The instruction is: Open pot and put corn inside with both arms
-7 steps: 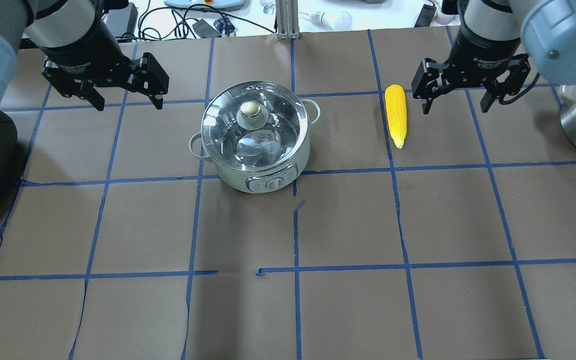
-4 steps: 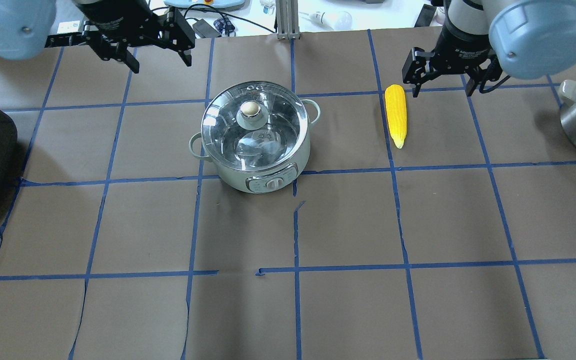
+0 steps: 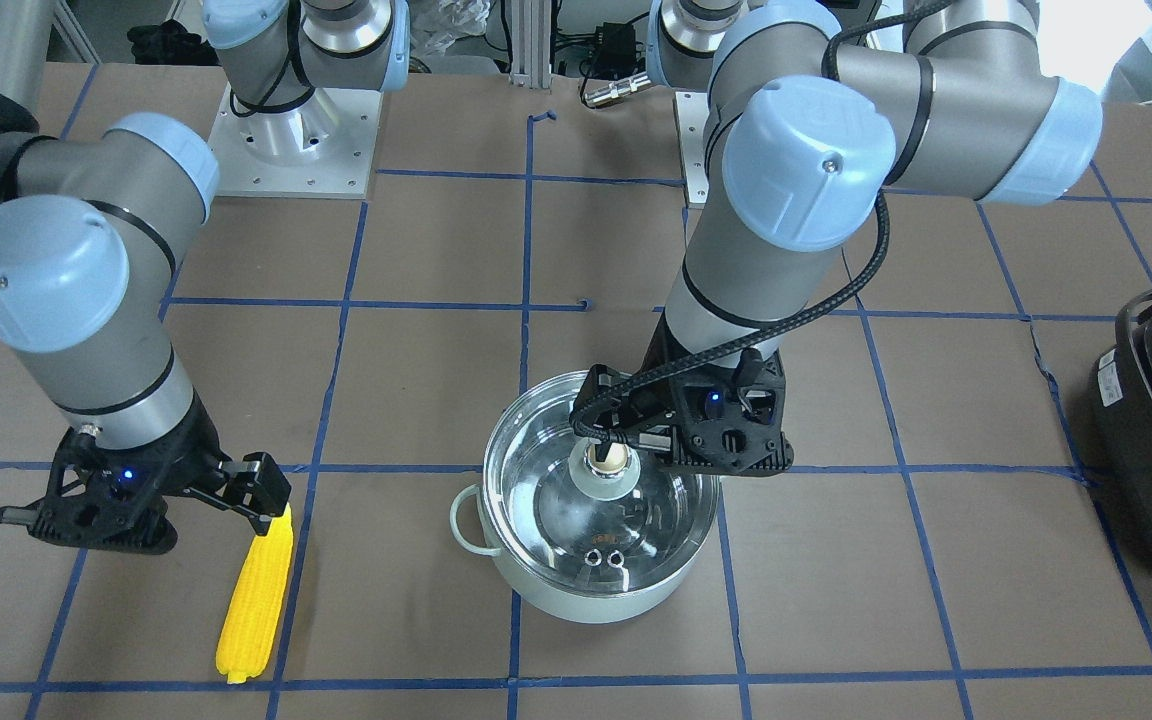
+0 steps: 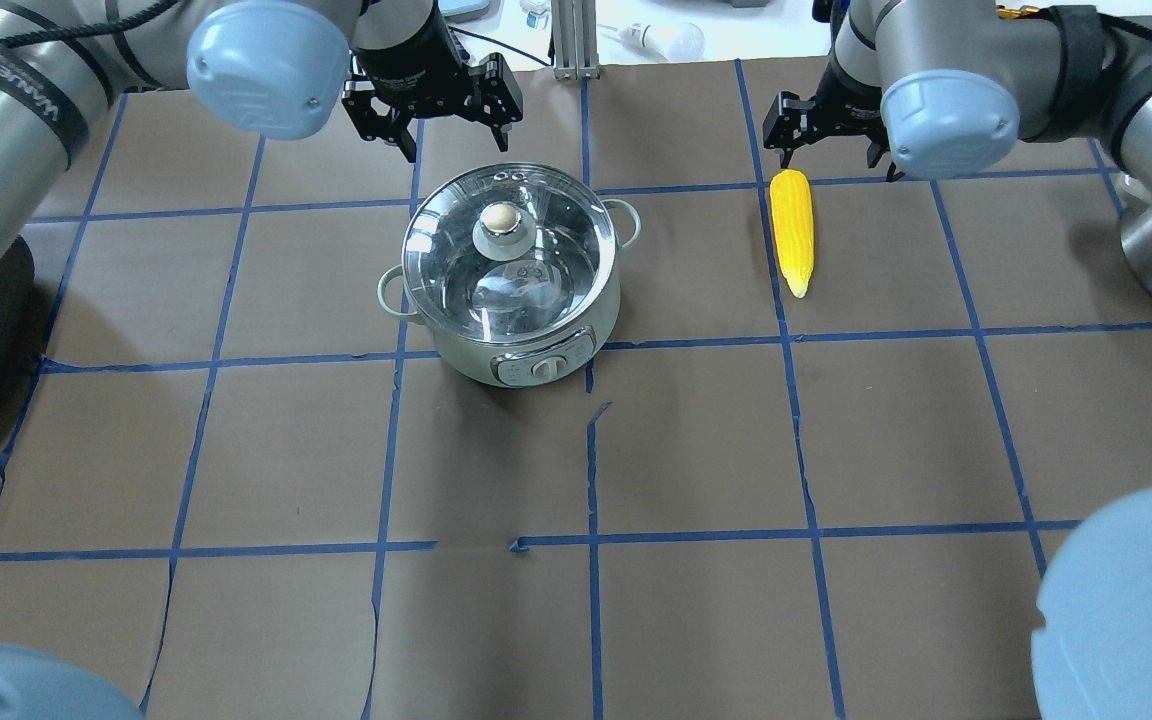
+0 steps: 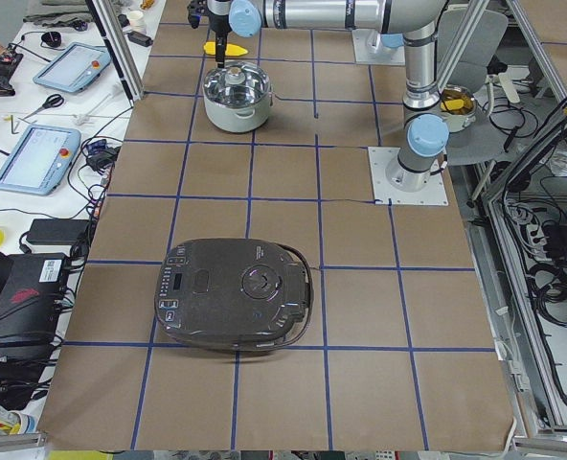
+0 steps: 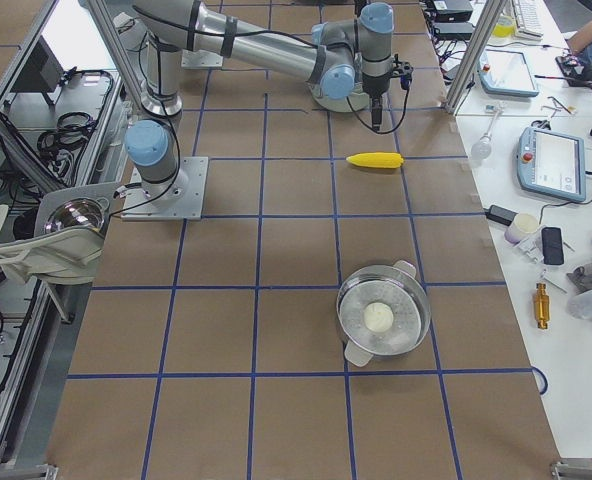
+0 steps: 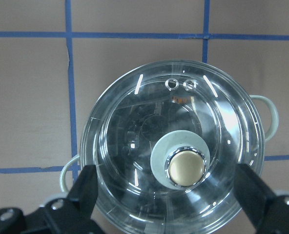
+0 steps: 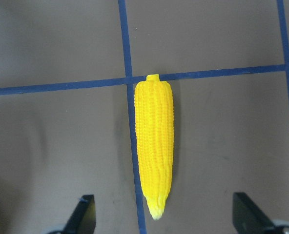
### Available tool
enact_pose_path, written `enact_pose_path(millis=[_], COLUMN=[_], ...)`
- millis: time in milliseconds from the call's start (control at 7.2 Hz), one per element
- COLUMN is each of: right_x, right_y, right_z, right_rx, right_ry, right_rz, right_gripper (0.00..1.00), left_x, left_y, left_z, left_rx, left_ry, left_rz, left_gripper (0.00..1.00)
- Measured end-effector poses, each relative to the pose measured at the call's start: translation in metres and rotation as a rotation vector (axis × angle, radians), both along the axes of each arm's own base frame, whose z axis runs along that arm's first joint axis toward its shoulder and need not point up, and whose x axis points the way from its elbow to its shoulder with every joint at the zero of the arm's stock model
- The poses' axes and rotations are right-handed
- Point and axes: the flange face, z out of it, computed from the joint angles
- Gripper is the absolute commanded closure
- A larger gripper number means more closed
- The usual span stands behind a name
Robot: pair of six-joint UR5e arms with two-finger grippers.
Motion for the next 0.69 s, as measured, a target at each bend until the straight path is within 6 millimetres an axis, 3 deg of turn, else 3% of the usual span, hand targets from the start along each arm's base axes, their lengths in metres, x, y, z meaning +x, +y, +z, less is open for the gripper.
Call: enact_pose_path(millis=[278,694], right_x=[-0.007,-0.023], right_y=[-0.022,-0.036], right_z=[-0.053,-0.099], right_rx=[0.02,0.044], right_ry=[-0.011,-0.016], right_rz=[-0.008,-0.036], right_gripper=[0.0,0.0], left_x=[-0.004,-0.014], left_y=[0.004,0.011], left_z=[-0.03,-0.06], left_rx=[0.048,0.088], left_ry=[-0.007,-0.008], left_rz=[0.028,0.058], left_gripper=[0.03,0.03])
